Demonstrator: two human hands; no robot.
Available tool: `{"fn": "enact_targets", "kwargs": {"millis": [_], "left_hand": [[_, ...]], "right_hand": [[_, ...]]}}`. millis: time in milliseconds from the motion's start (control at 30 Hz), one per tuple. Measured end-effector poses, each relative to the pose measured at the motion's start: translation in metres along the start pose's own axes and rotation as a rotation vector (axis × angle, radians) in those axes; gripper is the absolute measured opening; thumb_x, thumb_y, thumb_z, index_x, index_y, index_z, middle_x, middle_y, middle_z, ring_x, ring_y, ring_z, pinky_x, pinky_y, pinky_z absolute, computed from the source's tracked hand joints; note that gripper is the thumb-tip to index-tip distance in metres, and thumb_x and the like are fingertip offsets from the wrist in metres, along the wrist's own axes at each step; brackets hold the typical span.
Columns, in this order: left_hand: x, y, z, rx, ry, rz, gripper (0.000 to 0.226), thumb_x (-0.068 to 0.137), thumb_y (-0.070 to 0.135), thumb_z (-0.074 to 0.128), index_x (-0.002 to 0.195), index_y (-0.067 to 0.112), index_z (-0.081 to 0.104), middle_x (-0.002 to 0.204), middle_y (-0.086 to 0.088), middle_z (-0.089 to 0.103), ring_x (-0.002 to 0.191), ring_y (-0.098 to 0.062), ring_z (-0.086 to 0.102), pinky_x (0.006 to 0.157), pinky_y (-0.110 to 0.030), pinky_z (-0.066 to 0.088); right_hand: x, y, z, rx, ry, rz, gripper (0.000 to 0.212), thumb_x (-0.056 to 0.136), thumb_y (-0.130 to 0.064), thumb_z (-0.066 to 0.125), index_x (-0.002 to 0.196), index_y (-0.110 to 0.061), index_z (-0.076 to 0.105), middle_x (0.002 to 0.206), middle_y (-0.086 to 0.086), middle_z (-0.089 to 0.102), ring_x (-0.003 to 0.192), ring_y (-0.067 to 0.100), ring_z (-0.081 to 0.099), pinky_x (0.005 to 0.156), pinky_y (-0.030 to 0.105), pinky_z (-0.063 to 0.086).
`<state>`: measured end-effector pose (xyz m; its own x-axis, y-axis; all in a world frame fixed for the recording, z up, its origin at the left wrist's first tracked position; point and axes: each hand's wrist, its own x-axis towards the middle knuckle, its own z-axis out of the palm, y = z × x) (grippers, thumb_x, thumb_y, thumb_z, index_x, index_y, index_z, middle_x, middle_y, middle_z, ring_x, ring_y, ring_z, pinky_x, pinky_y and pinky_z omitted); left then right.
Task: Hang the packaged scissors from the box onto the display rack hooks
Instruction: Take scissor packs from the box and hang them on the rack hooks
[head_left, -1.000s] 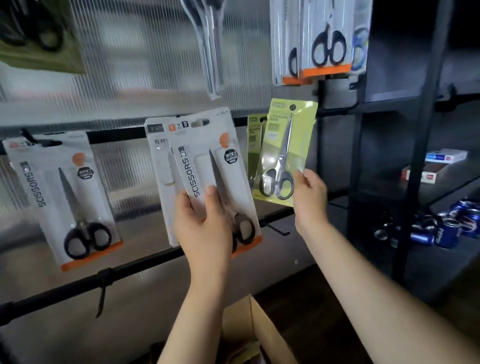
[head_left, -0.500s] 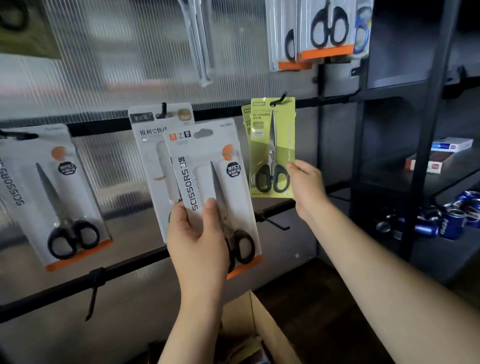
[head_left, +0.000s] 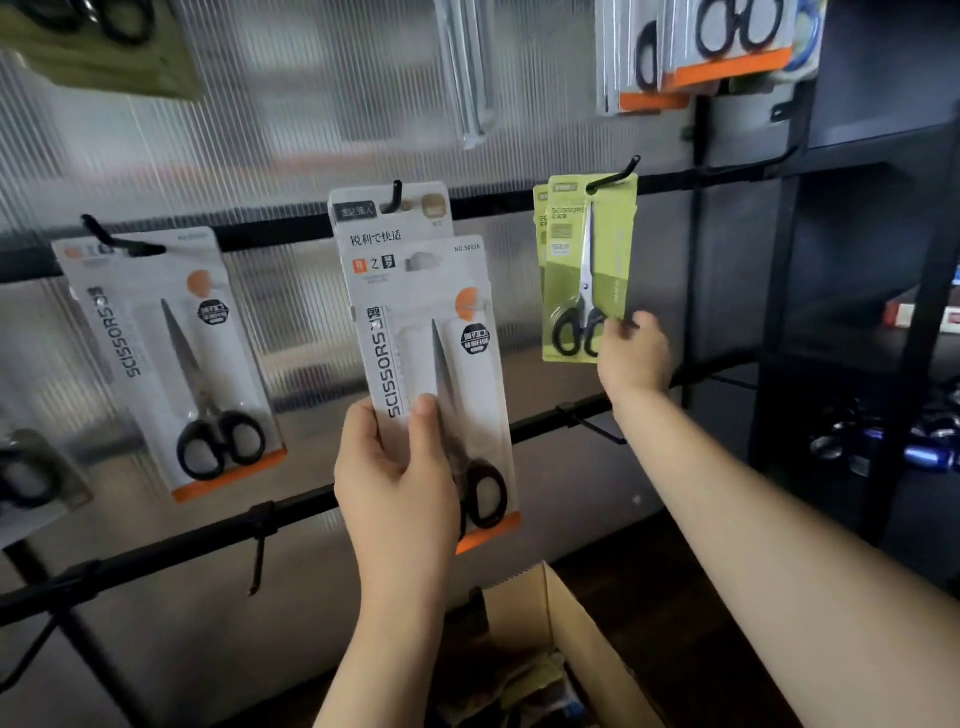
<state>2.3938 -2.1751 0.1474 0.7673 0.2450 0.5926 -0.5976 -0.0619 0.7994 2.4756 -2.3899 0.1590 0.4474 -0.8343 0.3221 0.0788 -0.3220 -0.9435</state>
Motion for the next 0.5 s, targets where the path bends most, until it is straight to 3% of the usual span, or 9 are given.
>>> {"fn": "enact_targets", "kwargs": {"millis": [200, 333, 500], "left_hand": [[-0.001, -0.003, -0.013, 0.004, -0.007, 0.006, 0.037, 0.093, 0.022, 0.056, 0.063, 0.022, 0.035, 0.048, 0.014, 0.039, 0.049, -0.005, 0.031, 0.051, -0.022, 0.029], [0.004, -0.004, -0.028, 0.022, 0.001, 0.023, 0.031, 0.093, 0.021, 0.056, 0.066, 0.014, 0.042, 0.053, 0.01, 0.04, 0.052, -0.006, 0.035, 0.053, -0.024, 0.033], [0.024, 0.002, -0.062, 0.042, 0.105, 0.053, 0.041, 0.093, 0.019, 0.057, 0.062, 0.018, 0.03, 0.048, 0.012, 0.034, 0.049, -0.006, 0.029, 0.053, -0.024, 0.03]], "right_hand": [[-0.052, 0.021, 0.005, -0.105, 0.096, -0.152, 0.047, 0.093, -0.014, 0.051, 0.137, -0.002, 0.04, 0.137, 0.018, 0.047, 0.128, 0.033, 0.039, 0.104, 0.036, 0.031], [-0.091, 0.031, 0.011, -0.189, 0.058, -0.214, 0.047, 0.094, -0.019, 0.05, 0.138, -0.005, 0.041, 0.138, 0.016, 0.046, 0.128, 0.033, 0.04, 0.103, 0.042, 0.035], [-0.131, 0.042, 0.024, -0.341, -0.097, -0.365, 0.044, 0.091, -0.015, 0.054, 0.133, -0.004, 0.046, 0.135, 0.019, 0.047, 0.123, 0.04, 0.041, 0.099, 0.05, 0.035]]}}
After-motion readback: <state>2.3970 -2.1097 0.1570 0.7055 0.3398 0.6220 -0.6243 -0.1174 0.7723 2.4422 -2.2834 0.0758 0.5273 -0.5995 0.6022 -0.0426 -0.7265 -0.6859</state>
